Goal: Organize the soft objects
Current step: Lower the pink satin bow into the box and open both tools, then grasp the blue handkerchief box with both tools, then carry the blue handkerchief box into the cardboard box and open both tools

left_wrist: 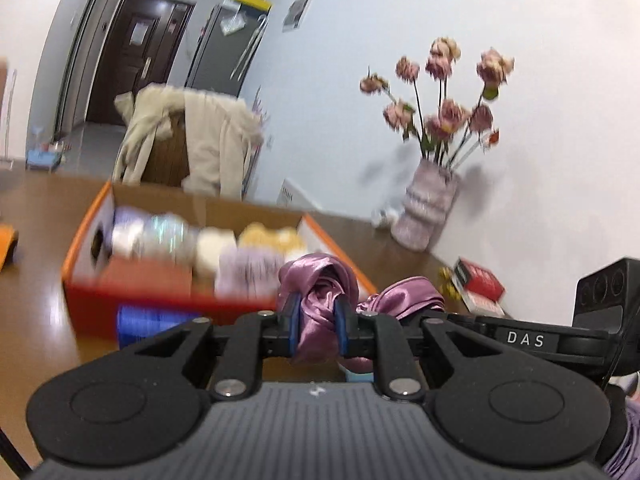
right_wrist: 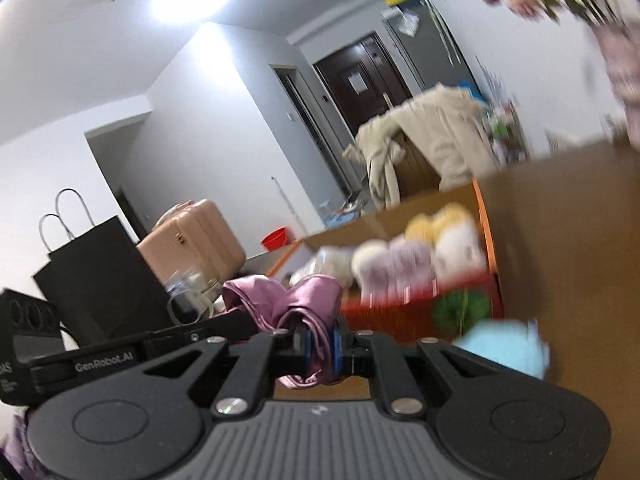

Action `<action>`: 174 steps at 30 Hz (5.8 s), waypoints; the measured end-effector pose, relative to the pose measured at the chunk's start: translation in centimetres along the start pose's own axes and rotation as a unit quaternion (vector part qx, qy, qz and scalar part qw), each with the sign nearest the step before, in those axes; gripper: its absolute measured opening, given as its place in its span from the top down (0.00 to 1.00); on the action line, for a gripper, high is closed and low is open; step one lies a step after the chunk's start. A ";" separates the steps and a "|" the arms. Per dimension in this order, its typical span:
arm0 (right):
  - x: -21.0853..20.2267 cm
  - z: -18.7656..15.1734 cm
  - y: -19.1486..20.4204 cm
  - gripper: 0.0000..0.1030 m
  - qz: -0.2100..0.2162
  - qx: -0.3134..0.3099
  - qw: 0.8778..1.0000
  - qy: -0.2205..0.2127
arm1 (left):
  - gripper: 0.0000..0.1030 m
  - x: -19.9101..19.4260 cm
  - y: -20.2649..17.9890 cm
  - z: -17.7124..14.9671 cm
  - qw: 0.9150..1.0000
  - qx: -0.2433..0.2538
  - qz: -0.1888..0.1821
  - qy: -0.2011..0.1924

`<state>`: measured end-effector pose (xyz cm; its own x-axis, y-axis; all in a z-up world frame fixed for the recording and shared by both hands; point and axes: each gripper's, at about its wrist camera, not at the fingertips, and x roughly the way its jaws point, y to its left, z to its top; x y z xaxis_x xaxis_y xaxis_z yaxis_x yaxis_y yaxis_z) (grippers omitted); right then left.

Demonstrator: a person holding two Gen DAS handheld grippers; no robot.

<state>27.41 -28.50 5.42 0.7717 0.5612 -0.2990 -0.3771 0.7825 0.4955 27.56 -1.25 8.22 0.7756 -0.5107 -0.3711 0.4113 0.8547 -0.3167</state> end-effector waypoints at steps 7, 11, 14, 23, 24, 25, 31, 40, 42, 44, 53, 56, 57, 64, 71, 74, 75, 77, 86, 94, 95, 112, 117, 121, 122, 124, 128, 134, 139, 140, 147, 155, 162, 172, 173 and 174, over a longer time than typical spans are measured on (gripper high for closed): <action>9.0 5.9 -0.9 0.91 -0.052 -0.057 0.996 0.042 | 0.83 8.2 4.8 4.0 0.999 0.002 0.024 0.047; 15.0 5.4 -2.0 0.88 -0.085 -0.073 0.988 0.107 | 0.76 11.8 7.2 3.2 0.994 0.006 0.049 0.101; 17.4 4.5 -2.2 0.84 -0.104 -0.087 0.982 0.135 | 0.45 11.9 8.1 2.4 0.992 0.024 0.051 0.115; 16.9 4.2 -1.6 0.52 -0.106 -0.085 0.980 0.144 | 0.24 6.2 7.4 4.2 0.995 0.060 0.065 0.047; 16.2 4.4 -1.4 0.46 -0.109 -0.088 0.980 0.140 | 0.23 5.3 7.3 4.5 0.995 0.060 0.070 0.038; 15.6 4.5 -1.2 0.46 -0.111 -0.093 0.980 0.138 | 0.23 4.4 7.1 4.8 0.995 0.060 0.075 0.029; 8.5 6.1 1.8 0.39 -0.109 -0.118 0.983 0.085 | 0.21 -1.5 4.7 5.7 0.994 0.064 0.088 -0.020; -5.5 7.0 8.0 0.25 -0.093 -0.170 0.980 -0.040 | 0.09 -11.3 -0.9 4.3 0.986 0.091 0.101 -0.097; -7.8 6.0 8.9 0.23 -0.086 -0.173 0.980 -0.051 | 0.08 -13.0 -1.7 3.2 0.986 0.089 0.100 -0.103; -9.8 4.4 9.4 0.22 -0.077 -0.173 0.980 -0.055 | 0.08 -14.4 -2.2 1.7 0.986 0.084 0.097 -0.104; -13.4 -4.5 9.8 0.17 -0.066 -0.137 0.988 -0.013 | 0.08 -18.8 -1.8 -5.9 0.992 0.019 0.105 -0.072; -13.2 -6.0 9.8 0.18 -0.069 -0.128 0.989 0.004 | 0.08 -18.6 -1.3 -6.7 0.991 0.015 0.115 -0.059; -13.0 -6.4 10.0 0.18 -0.072 -0.129 0.989 0.009 | 0.08 -18.4 -1.2 -6.7 0.991 0.014 0.119 -0.057; -10.5 -6.2 9.7 0.19 -0.065 -0.117 0.991 0.022 | 0.09 -16.4 0.7 -6.5 0.991 -0.001 0.125 -0.048; -4.5 -4.6 8.0 0.27 -0.061 -0.083 0.994 0.048 | 0.21 -10.6 4.9 -4.1 0.990 -0.038 0.137 -0.022; -0.7 -3.9 7.4 0.33 -0.055 -0.062 0.995 0.055 | 0.28 -7.1 7.3 -2.5 0.991 -0.053 0.125 0.006; 0.5 -3.8 7.2 0.35 -0.052 -0.058 0.995 0.058 | 0.30 -5.8 8.1 -2.0 0.991 -0.059 0.118 0.018; 3.4 -3.4 6.6 0.40 -0.046 -0.042 0.996 0.067 | 0.32 -3.4 9.5 -1.4 0.992 -0.072 0.097 0.036; 12.8 -2.4 4.6 0.60 -0.037 0.021 0.996 0.075 | 0.58 2.9 15.0 -1.7 0.983 -0.164 0.040 0.068; 15.0 -3.0 3.2 0.76 -0.028 0.041 0.995 0.087 | 0.69 3.4 16.1 -2.4 0.979 -0.191 0.019 0.073; 15.0 -3.0 3.2 0.76 -0.027 0.043 0.995 0.087 | 0.70 3.3 16.0 -2.4 0.979 -0.188 0.021 0.073; -1.6 -3.3 4.8 0.78 -0.038 -0.022 0.998 0.051 | 0.70 -3.7 0.7 -4.5 0.992 -0.117 0.001 0.042; -6.1 -3.3 2.9 0.78 -0.032 -0.012 0.999 0.025 | 0.70 -3.9 -4.1 -4.8 0.996 -0.078 0.003 0.040; -7.7 -3.5 1.4 0.78 -0.027 -0.001 1.000 0.016 | 0.70 -3.4 -6.2 -5.1 0.997 -0.063 0.008 0.046; -7.9 -3.6 0.9 0.78 -0.026 0.003 1.000 0.013 | 0.70 -3.3 -6.5 -5.2 0.997 -0.059 0.010 0.048; -8.1 -3.8 0.3 0.78 -0.024 0.011 1.000 0.011 | 0.70 -2.8 -7.1 -5.2 0.997 -0.053 0.013 0.052; -8.0 -3.4 -1.0 0.78 -0.023 0.017 1.000 0.009 | 0.70 -1.6 -7.5 -4.8 0.997 -0.050 0.014 0.056; -6.6 -1.2 -2.3 0.78 -0.025 0.009 1.000 0.001 | 0.70 0.7 -7.2 -3.4 0.998 -0.038 0.005 0.040; -4.0 2.1 -3.2 0.78 -0.036 -0.013 0.999 -0.006 | 0.70 4.1 -6.0 -0.8 0.999 -0.039 -0.005 0.022; -3.3 2.9 -3.5 0.78 -0.038 -0.017 0.999 -0.006 | 0.70 4.9 -5.5 -0.2 0.999 -0.040 -0.008 0.019; 3.0 7.2 -5.5 0.78 -0.053 -0.043 0.998 0.010 | 0.69 10.8 -1.7 2.7 0.998 -0.060 -0.007 0.026; 7.4 5.9 -7.4 0.76 -0.071 -0.050 0.995 0.039 | 0.60 14.4 1.7 0.2 0.995 -0.082 -0.005 0.064; 6.1 5.5 -8.3 0.76 -0.070 -0.031 0.997 0.018 | 0.57 12.6 2.2 0.9 0.996 -0.084 0.005 0.038; 1.9 3.5 -4.2 0.68 -0.047 -0.051 0.998 0.014 | 0.40 3.7 -1.9 0.2 0.998 -0.011 0.065 -0.011; 1.3 3.1 -3.7 0.68 -0.045 -0.055 0.997 0.014 | 0.37 2.7 -2.2 -0.4 0.997 -0.005 0.075 -0.009; 0.6 2.7 -3.2 0.65 -0.042 -0.058 0.997 0.013 | 0.36 1.9 -2.5 -0.9 0.997 -0.001 0.083 -0.006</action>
<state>30.52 -31.38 5.89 0.7896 0.4983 -0.3581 -0.3696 0.8520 0.3708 27.56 -4.46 7.50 0.8390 -0.3608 -0.4073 0.2760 0.9273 -0.2530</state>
